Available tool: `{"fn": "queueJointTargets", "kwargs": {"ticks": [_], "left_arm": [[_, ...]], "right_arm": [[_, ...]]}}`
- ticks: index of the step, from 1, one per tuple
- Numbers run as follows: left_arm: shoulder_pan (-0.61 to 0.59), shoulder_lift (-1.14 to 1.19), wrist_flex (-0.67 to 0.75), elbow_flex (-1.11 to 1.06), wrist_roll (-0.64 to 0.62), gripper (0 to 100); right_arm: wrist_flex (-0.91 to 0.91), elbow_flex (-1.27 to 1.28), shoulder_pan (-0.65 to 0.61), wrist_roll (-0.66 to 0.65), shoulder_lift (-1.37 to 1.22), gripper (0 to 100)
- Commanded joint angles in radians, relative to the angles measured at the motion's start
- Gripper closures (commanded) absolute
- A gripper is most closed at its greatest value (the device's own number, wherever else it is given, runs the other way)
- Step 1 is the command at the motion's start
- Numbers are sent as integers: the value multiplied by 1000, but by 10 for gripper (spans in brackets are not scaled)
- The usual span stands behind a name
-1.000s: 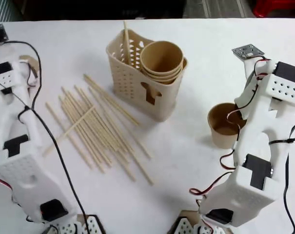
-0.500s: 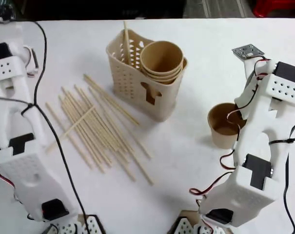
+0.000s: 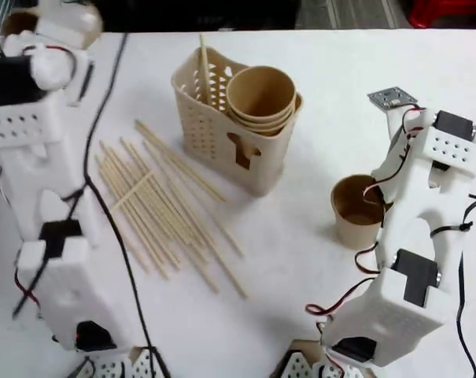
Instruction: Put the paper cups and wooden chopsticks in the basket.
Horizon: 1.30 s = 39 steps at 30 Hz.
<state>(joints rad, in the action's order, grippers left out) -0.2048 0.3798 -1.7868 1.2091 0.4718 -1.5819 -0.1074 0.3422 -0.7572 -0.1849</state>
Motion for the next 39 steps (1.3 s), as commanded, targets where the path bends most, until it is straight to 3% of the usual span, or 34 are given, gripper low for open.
{"fn": "queueJointTargets", "kwargs": {"ticks": [1, 10, 15, 26, 31, 39], "left_arm": [[147, -222, -3, -84, 25, 978], [479, -473, 2, -370, 69, 978], [591, -521, 2, -479, 138, 978], [604, -515, 12, -559, 196, 975], [601, -516, 17, -618, 222, 878], [595, -518, 140, -615, 219, 864]], "right_arm": [[4, -8, -7, 2, 51, 979], [4, -6, -7, 2, 51, 979], [5, -6, -7, 2, 44, 979], [90, 97, -41, 2, 51, 979], [90, 95, -48, 5, 53, 979], [90, 95, -48, 6, 53, 979]]}}
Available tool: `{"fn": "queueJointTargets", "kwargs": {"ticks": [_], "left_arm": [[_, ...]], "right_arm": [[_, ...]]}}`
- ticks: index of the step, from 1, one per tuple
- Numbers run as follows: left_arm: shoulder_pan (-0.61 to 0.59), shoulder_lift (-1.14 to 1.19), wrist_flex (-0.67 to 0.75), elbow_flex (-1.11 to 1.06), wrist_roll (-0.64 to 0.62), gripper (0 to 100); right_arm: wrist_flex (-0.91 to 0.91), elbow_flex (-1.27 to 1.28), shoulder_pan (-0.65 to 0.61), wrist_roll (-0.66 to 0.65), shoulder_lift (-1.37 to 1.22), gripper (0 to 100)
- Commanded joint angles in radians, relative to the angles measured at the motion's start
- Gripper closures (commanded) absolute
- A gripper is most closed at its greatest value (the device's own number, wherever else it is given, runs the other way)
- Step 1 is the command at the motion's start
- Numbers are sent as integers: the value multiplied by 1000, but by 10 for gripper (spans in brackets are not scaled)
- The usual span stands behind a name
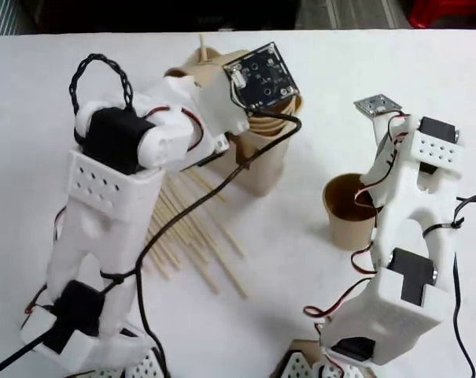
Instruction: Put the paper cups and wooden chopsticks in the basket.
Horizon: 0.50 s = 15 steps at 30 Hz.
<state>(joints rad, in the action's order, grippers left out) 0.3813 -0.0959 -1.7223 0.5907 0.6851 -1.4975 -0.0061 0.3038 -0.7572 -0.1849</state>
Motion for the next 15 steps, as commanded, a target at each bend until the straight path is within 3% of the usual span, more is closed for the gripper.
{"fn": "queueJointTargets", "kwargs": {"ticks": [1, 9, 15], "left_arm": [[8, -42, 94, 3, 0, 864], [38, -41, 262, 3, -69, 864], [94, -41, 273, 3, -69, 864]], "right_arm": [[4, -6, -10, 8, 53, 979], [4, -3, -10, 8, 53, 979], [4, 0, -8, 3, 53, 979]]}}
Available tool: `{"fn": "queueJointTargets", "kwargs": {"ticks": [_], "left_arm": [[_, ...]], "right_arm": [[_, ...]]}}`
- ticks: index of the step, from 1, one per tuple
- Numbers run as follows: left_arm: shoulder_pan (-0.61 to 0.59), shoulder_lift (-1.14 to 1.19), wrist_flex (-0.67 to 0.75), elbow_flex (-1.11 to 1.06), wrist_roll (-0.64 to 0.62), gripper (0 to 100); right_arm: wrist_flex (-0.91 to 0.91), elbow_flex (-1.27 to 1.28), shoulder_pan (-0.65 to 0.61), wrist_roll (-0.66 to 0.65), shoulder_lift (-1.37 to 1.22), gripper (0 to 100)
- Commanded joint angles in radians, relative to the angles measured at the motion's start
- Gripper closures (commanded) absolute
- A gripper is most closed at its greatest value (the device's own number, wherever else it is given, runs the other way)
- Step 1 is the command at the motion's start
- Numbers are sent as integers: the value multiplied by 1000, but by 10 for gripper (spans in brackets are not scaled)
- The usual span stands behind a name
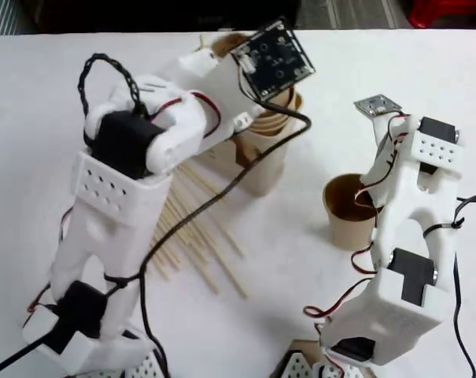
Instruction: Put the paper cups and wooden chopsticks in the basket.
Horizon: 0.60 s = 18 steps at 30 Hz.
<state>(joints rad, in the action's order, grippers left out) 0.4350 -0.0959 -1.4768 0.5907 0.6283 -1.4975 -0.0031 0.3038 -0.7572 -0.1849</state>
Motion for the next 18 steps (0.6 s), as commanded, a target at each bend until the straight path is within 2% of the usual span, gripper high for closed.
{"fn": "queueJointTargets", "kwargs": {"ticks": [1, 7, 15, 18], "left_arm": [[44, -41, 38, 3, -12, 864], [36, -50, 37, 3, -14, 868], [36, -145, -132, -5, -15, 915], [36, -183, -193, -6, -72, 917]], "right_arm": [[4, -3, -10, 3, 53, 979], [4, -9, -4, 2, 53, 979], [-54, -84, 25, 2, 249, 979], [-74, -84, 19, 3, 349, 979]]}}
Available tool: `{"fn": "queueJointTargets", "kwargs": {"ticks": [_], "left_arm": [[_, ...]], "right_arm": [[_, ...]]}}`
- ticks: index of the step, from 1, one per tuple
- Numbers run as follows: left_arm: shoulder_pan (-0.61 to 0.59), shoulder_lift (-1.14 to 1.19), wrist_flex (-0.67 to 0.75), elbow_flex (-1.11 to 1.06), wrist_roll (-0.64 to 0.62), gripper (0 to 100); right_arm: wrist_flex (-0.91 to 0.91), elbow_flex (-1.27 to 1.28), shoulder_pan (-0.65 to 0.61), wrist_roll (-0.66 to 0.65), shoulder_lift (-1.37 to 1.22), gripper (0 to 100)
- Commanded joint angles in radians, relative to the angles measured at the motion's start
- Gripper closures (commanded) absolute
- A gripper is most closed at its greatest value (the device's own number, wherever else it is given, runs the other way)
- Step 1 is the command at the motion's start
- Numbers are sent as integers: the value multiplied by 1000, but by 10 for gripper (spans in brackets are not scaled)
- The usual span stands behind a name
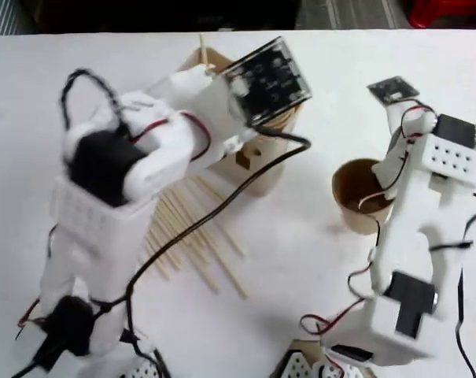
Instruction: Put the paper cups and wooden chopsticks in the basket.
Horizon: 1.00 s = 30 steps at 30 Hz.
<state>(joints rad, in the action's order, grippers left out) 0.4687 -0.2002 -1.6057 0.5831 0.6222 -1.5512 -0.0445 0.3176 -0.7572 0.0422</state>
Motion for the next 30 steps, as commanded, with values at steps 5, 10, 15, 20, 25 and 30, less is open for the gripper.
{"fn": "queueJointTargets", "kwargs": {"ticks": [5, 10, 15, 20, 25, 30], "left_arm": [[-19, -137, -170, 2, -107, 920], [-165, -205, -178, -97, -193, 919], [-277, -349, -112, -321, -204, 920], [-400, -568, 72, -646, -245, 916], [-535, -756, 282, -1023, -252, 916], [-673, -878, 436, -1281, -253, 916]], "right_arm": [[-39, -48, -4, 9, 262, 979], [-39, -58, -36, 86, 395, 979], [-41, -180, -124, 232, 449, 979], [-39, -353, -254, 379, 418, 979], [-39, -531, -367, 486, 357, 979], [-39, -654, -463, 537, 254, 978]]}}
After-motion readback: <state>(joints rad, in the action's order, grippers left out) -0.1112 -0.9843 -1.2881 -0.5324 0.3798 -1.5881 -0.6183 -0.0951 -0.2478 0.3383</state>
